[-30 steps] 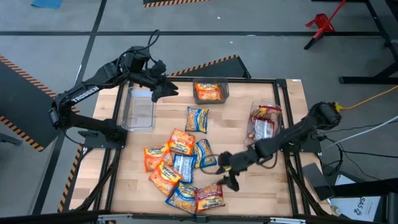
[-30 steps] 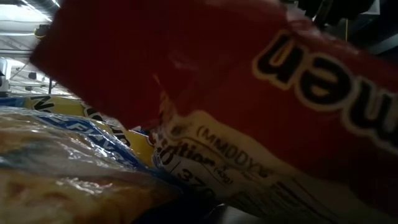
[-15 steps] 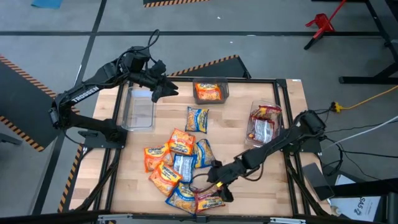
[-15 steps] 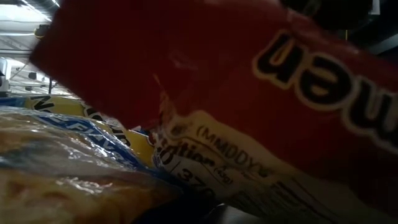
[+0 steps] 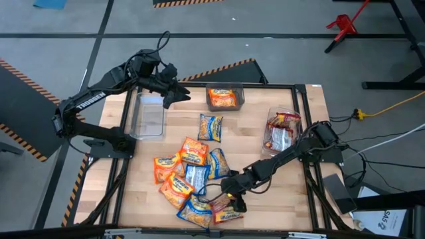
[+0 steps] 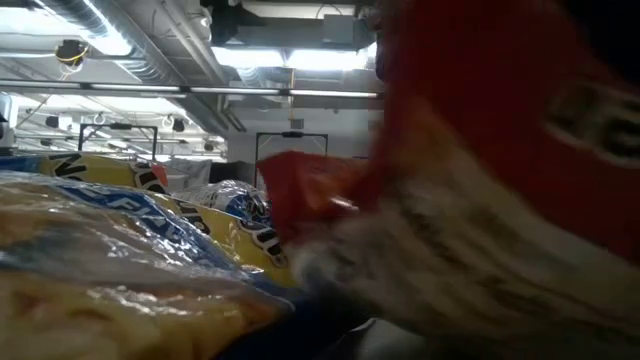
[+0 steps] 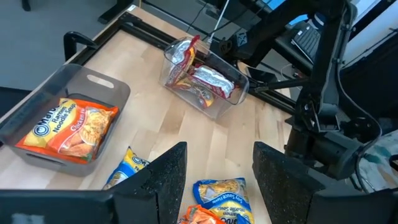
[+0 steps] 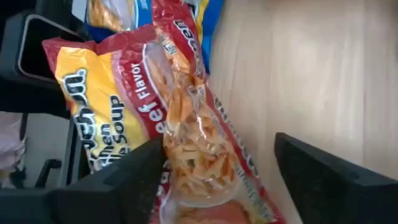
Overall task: Sort Maruchan noodles
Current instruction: Put the red noodle pack into the right transparent bin
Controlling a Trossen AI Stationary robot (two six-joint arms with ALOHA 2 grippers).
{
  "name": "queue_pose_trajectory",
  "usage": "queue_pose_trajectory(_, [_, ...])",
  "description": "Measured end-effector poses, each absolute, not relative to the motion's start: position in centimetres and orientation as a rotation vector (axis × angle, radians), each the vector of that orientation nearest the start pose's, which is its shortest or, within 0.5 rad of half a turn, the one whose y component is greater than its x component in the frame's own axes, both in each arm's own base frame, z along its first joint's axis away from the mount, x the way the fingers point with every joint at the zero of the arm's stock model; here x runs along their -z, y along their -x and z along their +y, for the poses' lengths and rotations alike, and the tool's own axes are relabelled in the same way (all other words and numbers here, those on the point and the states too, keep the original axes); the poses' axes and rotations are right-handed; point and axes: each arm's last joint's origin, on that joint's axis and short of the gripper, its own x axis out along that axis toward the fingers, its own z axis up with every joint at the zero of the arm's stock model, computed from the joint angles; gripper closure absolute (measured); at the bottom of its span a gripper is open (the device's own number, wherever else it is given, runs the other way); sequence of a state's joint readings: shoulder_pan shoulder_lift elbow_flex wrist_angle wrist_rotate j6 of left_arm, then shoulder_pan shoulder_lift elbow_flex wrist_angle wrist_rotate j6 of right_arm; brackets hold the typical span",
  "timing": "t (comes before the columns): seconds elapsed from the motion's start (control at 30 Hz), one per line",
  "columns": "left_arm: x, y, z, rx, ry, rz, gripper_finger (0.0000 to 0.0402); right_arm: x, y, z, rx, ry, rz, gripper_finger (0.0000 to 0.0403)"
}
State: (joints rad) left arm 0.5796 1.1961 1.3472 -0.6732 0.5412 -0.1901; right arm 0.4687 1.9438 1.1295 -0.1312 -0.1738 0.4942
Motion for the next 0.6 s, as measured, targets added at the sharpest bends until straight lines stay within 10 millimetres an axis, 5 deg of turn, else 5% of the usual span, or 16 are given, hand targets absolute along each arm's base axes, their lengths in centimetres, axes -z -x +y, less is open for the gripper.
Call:
queue_pose_trajectory(0.4, [-39.9, -20.6, 11.7, -0.080, 0.462, 0.439, 0.0223, -13.4, -33.4, 17.6, -0.354, -0.397, 1.187, 0.0383])
queue_pose_trajectory(0.6, [-39.9, -20.6, 11.7, -0.080, 0.462, 0.439, 0.0223, -14.5, -32.8, 17.2, -0.288, -0.435, 1.203, 0.0396])
